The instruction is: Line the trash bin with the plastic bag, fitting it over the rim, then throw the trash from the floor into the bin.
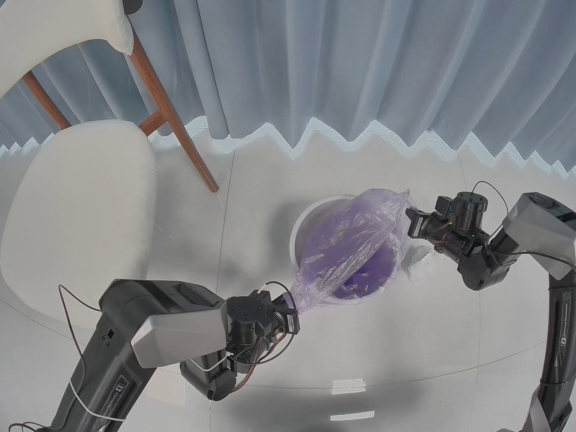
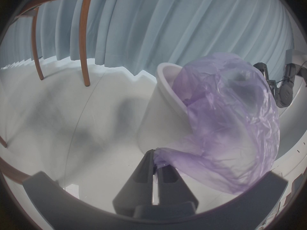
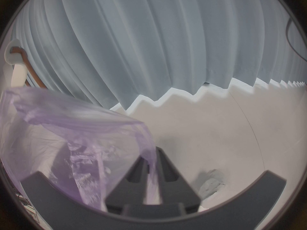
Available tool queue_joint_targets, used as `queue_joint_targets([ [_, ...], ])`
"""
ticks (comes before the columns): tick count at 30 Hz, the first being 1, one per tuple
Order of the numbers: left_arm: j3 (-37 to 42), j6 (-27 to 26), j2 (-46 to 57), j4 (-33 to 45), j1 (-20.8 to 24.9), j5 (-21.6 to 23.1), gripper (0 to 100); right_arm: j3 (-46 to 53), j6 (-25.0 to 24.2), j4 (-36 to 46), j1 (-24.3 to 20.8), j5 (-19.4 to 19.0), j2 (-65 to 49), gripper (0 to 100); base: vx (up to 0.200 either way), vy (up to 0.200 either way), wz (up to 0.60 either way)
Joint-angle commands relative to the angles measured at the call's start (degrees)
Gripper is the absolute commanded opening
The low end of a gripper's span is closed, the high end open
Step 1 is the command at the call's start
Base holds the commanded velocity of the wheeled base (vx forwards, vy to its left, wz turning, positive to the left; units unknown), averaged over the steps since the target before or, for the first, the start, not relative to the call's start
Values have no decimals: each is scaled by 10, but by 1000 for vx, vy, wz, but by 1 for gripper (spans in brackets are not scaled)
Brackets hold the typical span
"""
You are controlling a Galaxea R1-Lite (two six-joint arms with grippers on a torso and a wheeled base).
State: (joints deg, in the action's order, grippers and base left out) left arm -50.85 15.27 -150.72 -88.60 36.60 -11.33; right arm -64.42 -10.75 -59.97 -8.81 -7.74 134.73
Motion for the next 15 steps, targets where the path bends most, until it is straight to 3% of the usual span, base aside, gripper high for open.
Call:
queue_joint_targets([
  [1, -14, 1, -14, -1, -10, -3, 0, 3, -5, -17, -3, -2, 1, 100, 0, 0, 0],
  [3, -14, 1, -16, -1, -12, -3, 0, 8, -10, -34, -1, -2, -3, 100, 0, 0, 0],
  [7, -14, 1, -14, -2, -9, -3, 0, 122, -29, -118, 6, -22, -67, 100, 0, 0, 0],
  [10, -11, 1, -12, -2, -7, -4, 0, 185, -36, -125, 1, -45, -111, 100, 0, 0, 0],
  [15, -11, -2, -10, -2, -10, -4, 0, 201, -59, -133, -1, -45, -143, 100, 0, 0, 0],
])
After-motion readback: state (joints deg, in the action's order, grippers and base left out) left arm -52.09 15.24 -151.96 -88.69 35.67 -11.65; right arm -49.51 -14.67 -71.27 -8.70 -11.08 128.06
